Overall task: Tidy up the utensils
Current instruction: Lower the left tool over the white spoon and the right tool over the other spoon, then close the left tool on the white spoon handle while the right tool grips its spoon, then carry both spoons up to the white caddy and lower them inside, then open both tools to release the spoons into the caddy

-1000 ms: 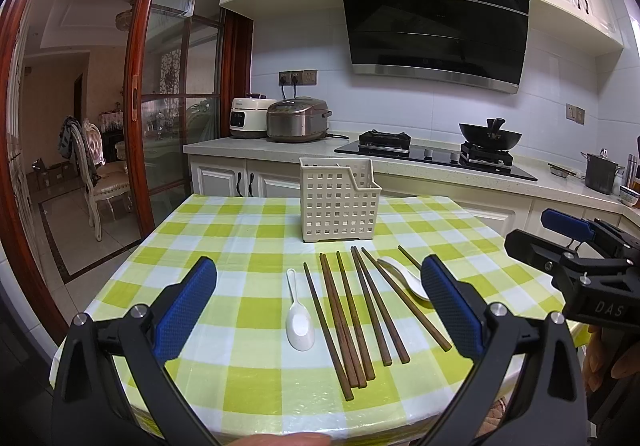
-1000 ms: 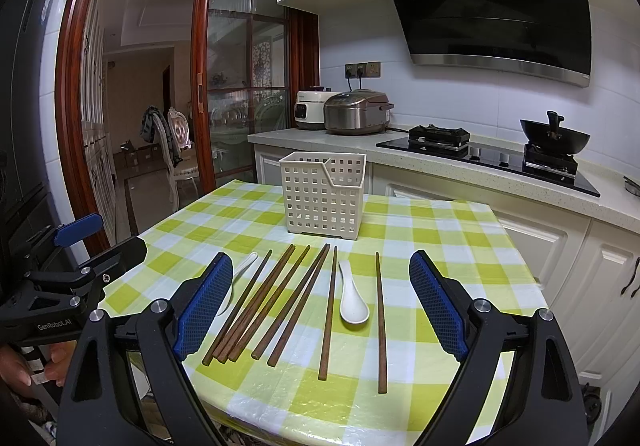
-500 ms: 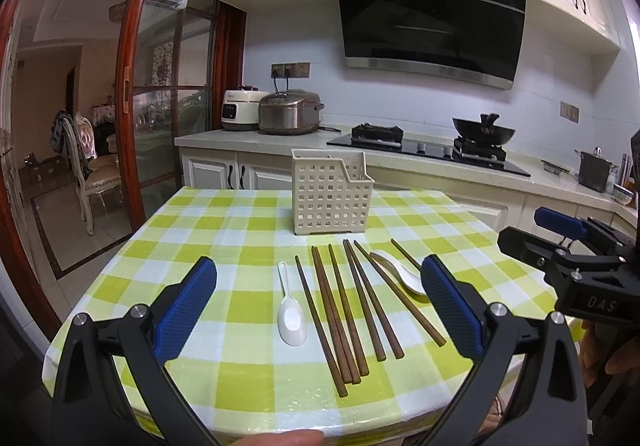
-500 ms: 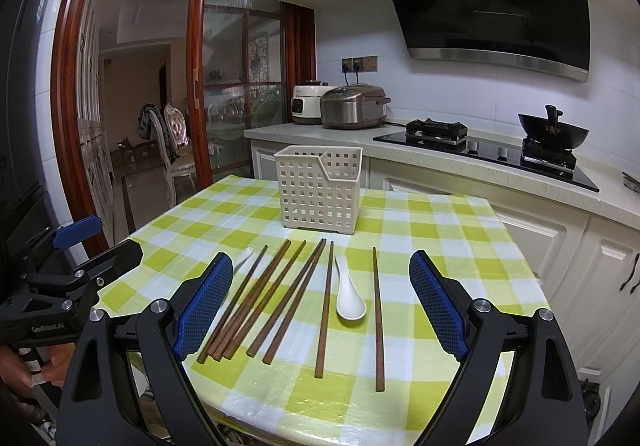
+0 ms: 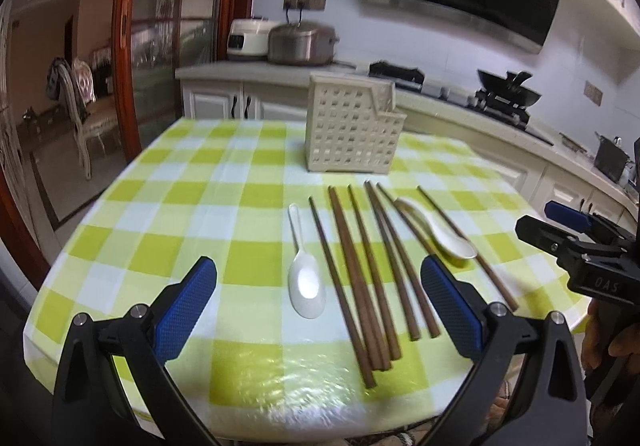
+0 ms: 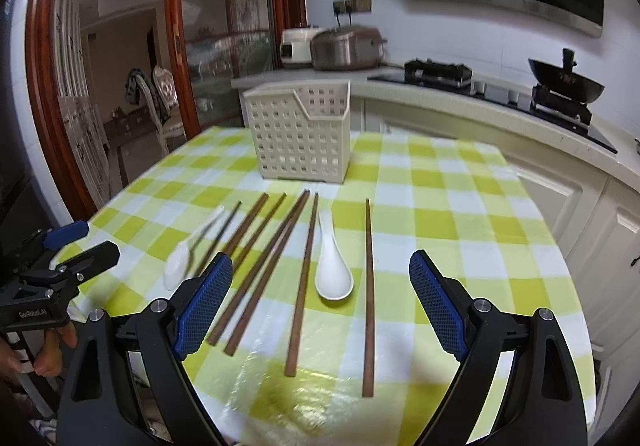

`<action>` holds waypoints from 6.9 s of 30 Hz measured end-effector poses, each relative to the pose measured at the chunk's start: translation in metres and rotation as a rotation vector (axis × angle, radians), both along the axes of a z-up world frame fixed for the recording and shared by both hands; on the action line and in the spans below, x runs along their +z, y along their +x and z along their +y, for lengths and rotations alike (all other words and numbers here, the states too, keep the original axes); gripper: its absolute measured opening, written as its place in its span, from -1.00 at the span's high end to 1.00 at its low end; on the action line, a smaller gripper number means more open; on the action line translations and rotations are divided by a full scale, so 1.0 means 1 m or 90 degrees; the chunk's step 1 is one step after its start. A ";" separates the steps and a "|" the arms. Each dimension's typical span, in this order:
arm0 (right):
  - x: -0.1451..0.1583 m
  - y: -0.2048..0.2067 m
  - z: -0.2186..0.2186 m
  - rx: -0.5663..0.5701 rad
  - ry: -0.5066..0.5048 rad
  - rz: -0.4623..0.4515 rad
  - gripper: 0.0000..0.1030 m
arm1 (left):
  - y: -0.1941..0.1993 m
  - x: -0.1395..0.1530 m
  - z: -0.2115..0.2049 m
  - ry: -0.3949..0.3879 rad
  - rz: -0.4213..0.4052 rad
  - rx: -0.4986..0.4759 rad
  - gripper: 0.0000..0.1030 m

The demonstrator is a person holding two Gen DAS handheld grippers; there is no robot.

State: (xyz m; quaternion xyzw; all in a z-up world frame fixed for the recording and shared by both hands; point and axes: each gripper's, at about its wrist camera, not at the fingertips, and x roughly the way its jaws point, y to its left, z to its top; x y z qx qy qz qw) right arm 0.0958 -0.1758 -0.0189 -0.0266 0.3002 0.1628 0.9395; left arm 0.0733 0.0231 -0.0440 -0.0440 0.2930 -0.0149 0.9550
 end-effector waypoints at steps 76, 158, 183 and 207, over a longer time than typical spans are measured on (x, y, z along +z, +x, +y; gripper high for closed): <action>-0.064 0.173 0.061 0.107 -0.142 0.221 0.66 | 0.184 -0.064 0.013 0.023 0.294 0.001 0.77; -0.035 0.154 0.045 0.047 -0.074 0.154 0.71 | 0.075 0.032 0.003 0.018 -0.001 -0.040 0.79; 0.121 0.232 0.063 0.041 0.025 -0.090 0.71 | 0.191 0.187 -0.019 0.046 -0.167 -0.078 0.79; 0.053 0.248 0.046 0.043 0.065 -0.061 0.12 | 0.245 0.086 0.008 -0.007 -0.175 0.018 -0.44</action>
